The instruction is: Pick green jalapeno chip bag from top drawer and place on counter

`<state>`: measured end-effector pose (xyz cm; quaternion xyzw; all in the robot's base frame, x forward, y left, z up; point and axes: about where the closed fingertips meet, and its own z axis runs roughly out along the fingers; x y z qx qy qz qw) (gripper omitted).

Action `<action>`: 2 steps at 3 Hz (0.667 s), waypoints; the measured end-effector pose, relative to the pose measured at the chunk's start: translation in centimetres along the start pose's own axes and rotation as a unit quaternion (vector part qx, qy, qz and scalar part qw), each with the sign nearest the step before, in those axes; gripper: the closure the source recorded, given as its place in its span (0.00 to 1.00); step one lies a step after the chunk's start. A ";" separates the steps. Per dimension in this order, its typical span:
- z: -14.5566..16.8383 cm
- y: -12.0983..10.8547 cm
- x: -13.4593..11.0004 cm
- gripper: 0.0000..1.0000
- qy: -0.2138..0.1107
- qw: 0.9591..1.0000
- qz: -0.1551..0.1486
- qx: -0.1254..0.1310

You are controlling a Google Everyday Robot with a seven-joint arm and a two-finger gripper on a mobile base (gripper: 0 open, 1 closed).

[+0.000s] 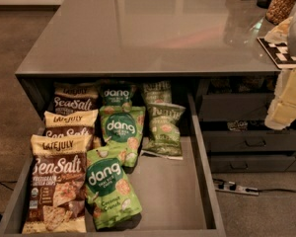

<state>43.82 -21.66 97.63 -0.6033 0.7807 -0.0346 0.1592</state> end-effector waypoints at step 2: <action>0.9 -0.7 -0.6 0.00 -0.031 0.999 0.010 0.006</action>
Offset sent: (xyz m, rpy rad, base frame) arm 0.0300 0.0130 -0.0200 0.1701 -0.0480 -0.0139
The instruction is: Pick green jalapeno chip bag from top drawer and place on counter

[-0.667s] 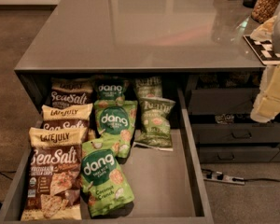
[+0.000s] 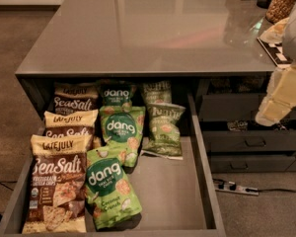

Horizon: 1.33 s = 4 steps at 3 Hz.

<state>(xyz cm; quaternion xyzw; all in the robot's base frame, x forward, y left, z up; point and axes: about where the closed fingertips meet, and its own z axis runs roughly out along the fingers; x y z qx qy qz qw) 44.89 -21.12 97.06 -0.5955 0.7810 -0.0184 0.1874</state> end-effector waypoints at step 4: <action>15.1 -4.8 0.0 0.00 -0.121 0.970 0.208 -0.026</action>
Offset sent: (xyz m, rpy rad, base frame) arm 0.1408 0.0064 -0.1762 0.5200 0.0926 -0.4549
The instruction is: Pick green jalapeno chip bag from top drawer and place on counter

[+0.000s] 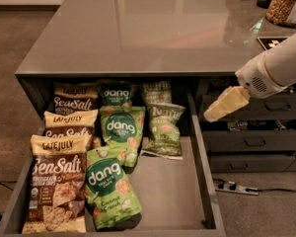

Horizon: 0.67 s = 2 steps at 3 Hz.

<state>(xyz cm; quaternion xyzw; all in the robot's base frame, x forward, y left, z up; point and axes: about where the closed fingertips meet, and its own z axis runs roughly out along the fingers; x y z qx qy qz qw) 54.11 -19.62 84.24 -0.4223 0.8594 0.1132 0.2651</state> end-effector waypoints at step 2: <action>7.1 -0.5 -1.5 0.00 -0.065 0.994 0.089 0.017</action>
Offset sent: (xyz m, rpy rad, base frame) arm 0.0689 0.0495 -0.0842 0.2089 -0.0667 -0.2853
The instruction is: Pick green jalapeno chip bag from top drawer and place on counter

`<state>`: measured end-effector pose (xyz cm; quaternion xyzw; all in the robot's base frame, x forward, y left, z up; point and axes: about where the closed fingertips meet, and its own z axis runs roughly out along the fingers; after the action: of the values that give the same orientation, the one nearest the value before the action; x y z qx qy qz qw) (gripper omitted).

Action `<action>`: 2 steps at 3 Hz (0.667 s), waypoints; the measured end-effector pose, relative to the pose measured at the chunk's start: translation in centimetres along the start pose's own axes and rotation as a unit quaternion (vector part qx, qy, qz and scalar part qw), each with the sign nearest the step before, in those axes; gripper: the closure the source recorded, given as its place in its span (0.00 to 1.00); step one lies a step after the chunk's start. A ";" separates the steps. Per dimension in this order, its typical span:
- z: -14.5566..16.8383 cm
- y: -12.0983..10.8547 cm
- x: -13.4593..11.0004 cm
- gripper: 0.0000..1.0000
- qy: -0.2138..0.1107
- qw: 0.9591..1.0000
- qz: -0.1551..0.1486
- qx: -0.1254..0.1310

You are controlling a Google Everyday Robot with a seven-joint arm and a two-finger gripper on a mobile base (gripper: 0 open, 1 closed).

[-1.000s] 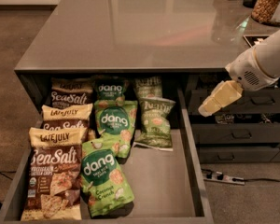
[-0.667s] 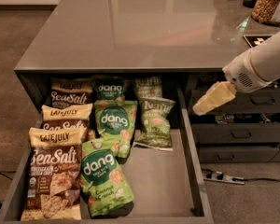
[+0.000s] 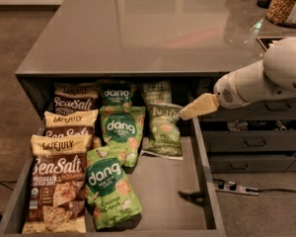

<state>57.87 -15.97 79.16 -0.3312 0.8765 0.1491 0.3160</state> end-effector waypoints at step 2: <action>0.0 -0.5 -0.7 0.00 -0.012 1.000 0.001 0.010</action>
Offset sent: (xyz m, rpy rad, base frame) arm 0.0089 -0.0009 0.0047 0.0081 -0.0331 -0.0235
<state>58.55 -15.98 79.60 -0.3251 0.8744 0.1446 0.3299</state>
